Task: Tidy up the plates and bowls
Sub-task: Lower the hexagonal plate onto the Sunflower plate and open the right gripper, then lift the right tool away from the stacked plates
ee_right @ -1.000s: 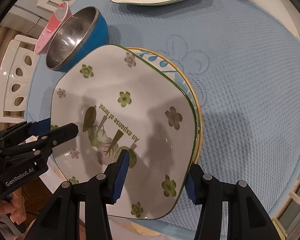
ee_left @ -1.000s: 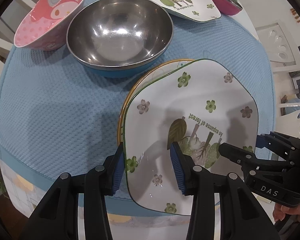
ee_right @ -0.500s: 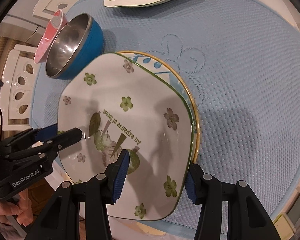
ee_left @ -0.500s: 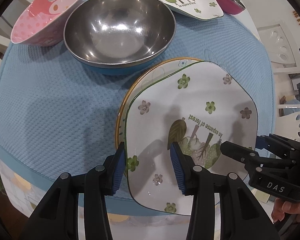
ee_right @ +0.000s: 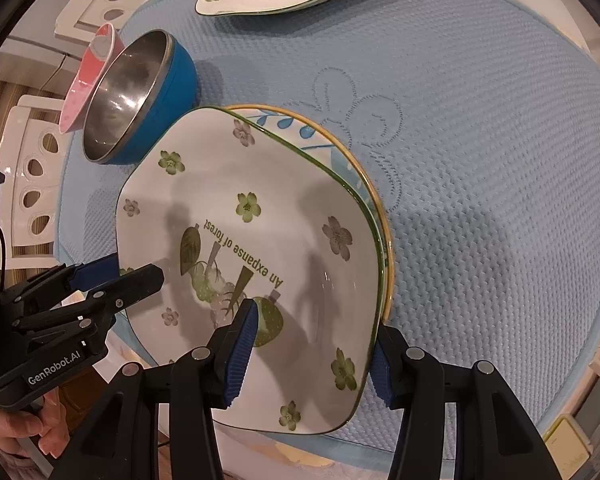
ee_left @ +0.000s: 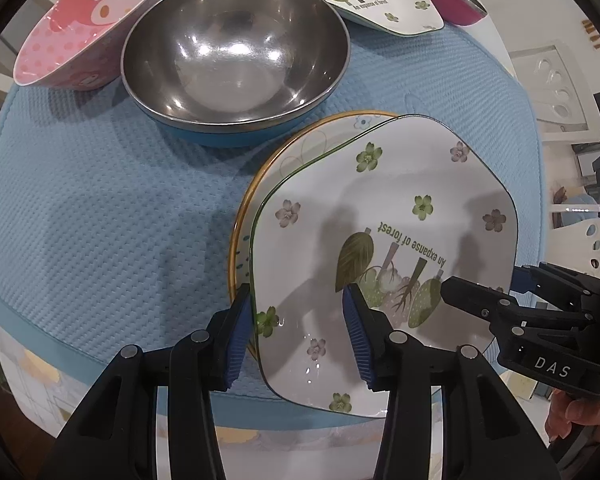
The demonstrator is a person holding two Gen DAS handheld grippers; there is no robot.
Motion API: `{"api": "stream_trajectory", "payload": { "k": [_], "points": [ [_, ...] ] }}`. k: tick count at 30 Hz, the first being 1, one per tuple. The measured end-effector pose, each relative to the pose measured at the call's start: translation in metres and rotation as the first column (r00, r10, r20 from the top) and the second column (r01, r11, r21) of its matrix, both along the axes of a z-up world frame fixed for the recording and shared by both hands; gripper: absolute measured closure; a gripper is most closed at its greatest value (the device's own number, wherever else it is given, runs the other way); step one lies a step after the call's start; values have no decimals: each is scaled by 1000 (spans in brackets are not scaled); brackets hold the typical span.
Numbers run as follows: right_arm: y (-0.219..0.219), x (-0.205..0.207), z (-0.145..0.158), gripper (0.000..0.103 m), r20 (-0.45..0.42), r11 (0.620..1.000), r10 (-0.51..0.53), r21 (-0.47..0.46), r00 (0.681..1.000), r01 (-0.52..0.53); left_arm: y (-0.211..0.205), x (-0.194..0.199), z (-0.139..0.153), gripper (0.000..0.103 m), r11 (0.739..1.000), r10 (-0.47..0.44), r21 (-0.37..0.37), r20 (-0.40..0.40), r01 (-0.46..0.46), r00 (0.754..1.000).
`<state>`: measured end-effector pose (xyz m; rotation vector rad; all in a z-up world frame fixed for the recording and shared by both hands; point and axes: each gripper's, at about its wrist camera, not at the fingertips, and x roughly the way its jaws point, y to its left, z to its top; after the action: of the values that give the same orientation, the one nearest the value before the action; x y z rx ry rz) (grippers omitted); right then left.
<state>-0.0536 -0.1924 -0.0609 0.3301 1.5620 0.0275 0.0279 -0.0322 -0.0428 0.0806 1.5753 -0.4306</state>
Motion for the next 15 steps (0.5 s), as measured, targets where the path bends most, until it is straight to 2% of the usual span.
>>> {"api": "stream_trajectory", "payload": {
  "k": [7, 11, 15],
  "points": [
    [13, 6, 2, 53, -32, 999, 25, -37, 999, -27, 0, 2, 3, 61, 1000, -9, 9, -11, 10, 1000],
    [19, 10, 3, 53, -41, 997, 47, -66, 998, -49, -1, 3, 13, 58, 999, -29, 33, 20, 28, 999],
    [25, 11, 7, 53, -37, 993, 63, -93, 997, -67, 2, 4, 28, 57, 1000, -18, -4, 34, 18, 999]
  ]
}}
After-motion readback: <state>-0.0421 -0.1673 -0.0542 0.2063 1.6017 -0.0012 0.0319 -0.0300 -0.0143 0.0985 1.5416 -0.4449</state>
